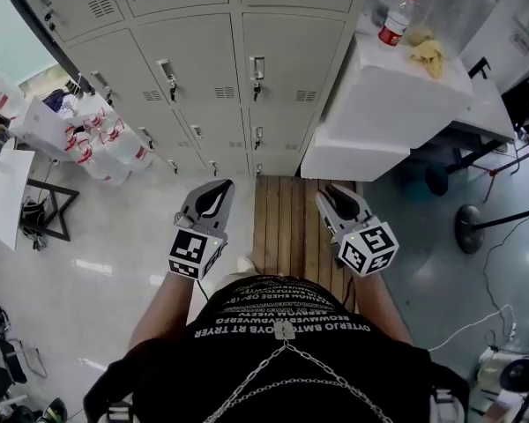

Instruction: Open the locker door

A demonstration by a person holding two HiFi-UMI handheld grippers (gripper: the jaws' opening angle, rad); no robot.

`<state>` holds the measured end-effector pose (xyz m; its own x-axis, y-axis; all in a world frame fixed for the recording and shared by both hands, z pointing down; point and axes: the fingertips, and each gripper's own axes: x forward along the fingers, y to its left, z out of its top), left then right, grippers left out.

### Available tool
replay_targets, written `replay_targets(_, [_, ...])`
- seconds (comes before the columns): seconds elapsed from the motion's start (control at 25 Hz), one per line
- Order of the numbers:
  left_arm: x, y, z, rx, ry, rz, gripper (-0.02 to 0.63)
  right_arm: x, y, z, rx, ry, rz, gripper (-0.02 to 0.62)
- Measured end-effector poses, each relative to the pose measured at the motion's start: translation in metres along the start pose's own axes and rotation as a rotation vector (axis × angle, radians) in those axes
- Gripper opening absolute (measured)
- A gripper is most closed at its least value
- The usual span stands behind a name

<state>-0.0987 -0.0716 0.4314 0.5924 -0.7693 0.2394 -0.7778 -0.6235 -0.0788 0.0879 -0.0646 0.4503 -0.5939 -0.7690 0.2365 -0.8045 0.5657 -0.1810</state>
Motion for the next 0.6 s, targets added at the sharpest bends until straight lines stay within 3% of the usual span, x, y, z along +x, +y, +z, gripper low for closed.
replay_targets(0.2, [0.002,0.034,0.007,-0.003,-0.049,0.012,0.0,0.027,0.008,0.01,-0.014,0.006,-0.012,0.089])
replay_targets(0.6, [0.028,0.063,-0.03,-0.053,0.015,-0.04,0.0,0.049,-0.009,0.005,0.009,0.027,-0.08,0.089])
